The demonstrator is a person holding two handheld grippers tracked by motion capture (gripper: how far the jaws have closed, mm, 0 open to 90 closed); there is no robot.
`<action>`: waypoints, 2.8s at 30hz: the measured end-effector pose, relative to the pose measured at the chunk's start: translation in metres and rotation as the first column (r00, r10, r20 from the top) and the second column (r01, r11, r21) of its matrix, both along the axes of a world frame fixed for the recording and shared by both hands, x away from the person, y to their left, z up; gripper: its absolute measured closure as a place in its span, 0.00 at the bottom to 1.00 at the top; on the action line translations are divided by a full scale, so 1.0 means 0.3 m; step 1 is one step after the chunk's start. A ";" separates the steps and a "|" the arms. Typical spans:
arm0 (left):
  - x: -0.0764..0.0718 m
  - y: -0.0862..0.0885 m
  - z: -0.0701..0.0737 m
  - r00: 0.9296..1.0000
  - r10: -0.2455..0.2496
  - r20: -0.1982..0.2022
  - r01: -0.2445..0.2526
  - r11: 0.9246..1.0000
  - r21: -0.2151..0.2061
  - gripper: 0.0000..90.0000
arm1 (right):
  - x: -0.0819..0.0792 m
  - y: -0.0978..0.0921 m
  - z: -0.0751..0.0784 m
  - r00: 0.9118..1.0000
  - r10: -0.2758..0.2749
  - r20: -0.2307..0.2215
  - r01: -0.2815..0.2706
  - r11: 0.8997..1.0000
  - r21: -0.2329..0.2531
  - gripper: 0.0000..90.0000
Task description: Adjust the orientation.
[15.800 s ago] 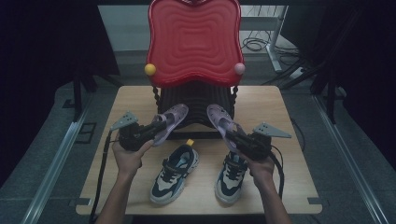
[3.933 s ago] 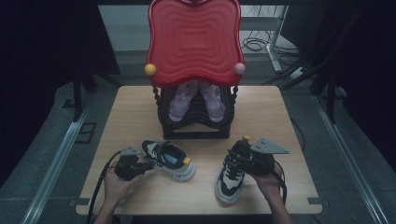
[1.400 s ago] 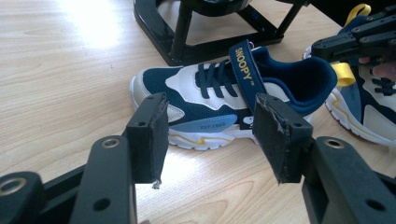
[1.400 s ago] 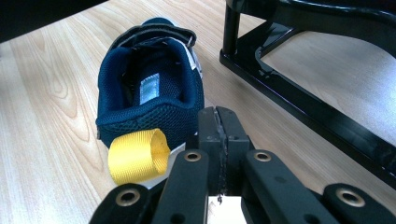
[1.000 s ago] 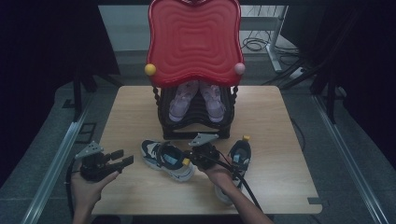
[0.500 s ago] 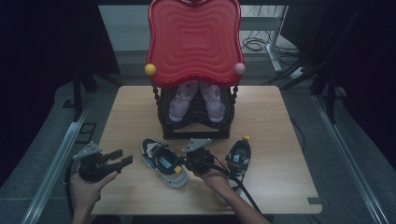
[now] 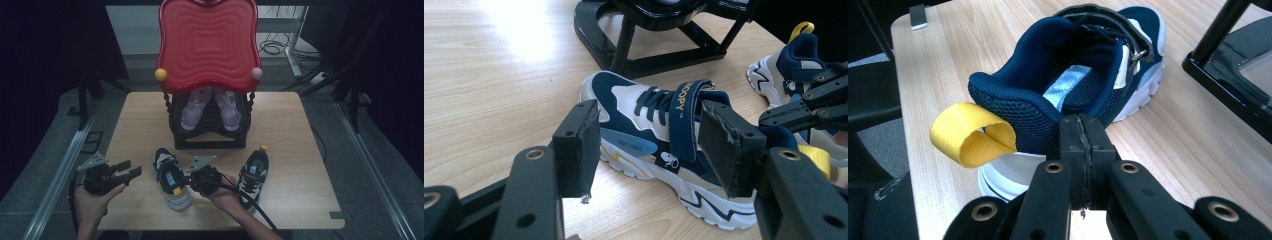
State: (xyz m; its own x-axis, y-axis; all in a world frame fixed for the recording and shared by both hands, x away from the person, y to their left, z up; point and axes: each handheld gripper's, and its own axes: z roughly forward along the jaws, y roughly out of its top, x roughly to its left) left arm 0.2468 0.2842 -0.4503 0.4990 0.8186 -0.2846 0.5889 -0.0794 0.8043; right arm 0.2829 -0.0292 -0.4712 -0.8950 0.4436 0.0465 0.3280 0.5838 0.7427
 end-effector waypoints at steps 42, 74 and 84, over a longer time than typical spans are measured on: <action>-0.008 0.033 0.006 1.000 0.025 0.012 -0.025 1.000 -0.019 0.47 | -0.046 0.121 -0.050 0.984 0.154 -0.087 -0.141 0.980 0.144 0.99; -0.011 0.047 0.010 0.999 0.040 0.013 -0.039 0.999 -0.023 0.47 | -0.067 0.250 -0.063 0.977 0.201 -0.068 -0.188 0.968 0.165 0.99; -0.012 0.043 0.009 0.999 0.043 0.014 -0.042 0.999 -0.011 0.47 | -0.074 0.131 -0.001 0.985 0.169 -0.013 -0.164 0.970 0.180 0.98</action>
